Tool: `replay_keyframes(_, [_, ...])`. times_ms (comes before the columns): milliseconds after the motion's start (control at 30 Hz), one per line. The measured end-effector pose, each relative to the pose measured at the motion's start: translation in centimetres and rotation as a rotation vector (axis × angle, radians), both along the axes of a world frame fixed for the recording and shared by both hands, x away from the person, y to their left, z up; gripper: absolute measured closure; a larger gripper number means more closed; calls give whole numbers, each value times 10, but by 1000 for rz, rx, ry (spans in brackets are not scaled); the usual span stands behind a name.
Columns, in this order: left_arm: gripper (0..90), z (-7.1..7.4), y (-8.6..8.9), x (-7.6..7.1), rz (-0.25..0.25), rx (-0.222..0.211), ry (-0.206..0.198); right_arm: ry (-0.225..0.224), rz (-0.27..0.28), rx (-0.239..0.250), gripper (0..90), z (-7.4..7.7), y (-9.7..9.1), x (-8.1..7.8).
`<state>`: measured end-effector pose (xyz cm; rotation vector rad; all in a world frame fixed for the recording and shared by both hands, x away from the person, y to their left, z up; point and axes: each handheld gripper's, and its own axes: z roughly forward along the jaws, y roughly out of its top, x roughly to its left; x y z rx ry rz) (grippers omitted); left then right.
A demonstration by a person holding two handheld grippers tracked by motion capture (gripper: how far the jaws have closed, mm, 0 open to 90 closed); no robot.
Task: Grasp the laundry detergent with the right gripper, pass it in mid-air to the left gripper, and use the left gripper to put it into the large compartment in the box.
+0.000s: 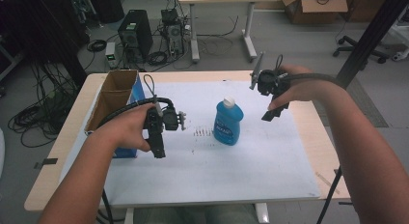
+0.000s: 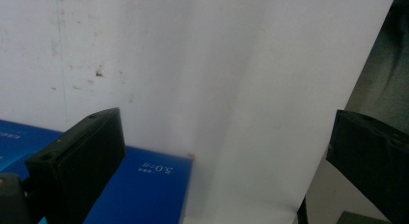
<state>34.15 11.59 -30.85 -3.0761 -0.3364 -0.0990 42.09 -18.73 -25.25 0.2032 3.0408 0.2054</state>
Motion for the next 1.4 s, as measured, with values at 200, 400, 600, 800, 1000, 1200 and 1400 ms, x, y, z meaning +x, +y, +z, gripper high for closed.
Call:
replay_keyframes(200, [4,-1,-1,1,-8,1,6,1,-3,-3,46,1,0,0])
replay_keyframes(400, [4,-1,0,0,-6,0,3,-5,-5,5,45,0,0,1])
replay_keyframes(600, [4,1,-1,-3,-11,0,0,-3,-10,13,44,-4,-2,-3])
replay_keyframes(800, [4,5,-4,-6,-18,-7,-7,-4,-18,28,43,-10,-5,-8])
replay_keyframes(1000, [4,5,-5,-8,-24,-7,-8,-7,-37,67,42,-23,-9,-14])
replay_keyframes(1200, [3,4,-5,-11,-35,-15,-7,-11,-61,128,42,-41,-9,-17])
replay_keyframes(1400, [3,2,-4,-15,-43,-14,-3,-19,-102,182,44,-57,-11,-23])
